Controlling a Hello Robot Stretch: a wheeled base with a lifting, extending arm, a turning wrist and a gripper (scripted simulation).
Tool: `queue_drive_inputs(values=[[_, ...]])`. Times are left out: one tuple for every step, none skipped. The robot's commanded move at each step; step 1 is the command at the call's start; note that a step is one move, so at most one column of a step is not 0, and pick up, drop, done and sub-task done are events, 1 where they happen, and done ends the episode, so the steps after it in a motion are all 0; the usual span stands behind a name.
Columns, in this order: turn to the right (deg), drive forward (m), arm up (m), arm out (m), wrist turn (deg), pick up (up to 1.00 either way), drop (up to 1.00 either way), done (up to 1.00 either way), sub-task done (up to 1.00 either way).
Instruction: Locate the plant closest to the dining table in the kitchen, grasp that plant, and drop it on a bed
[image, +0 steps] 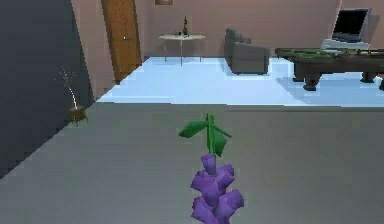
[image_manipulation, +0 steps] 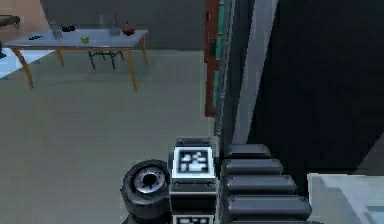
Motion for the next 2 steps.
queue_drive_inputs(values=[[0.0,0.1,0.0,0.0,0.0,0.0,0.0,0.0,0.0],[45.0,0.0,0.0,0.0,0.0,0.0,0.0,0.0,0.0]])
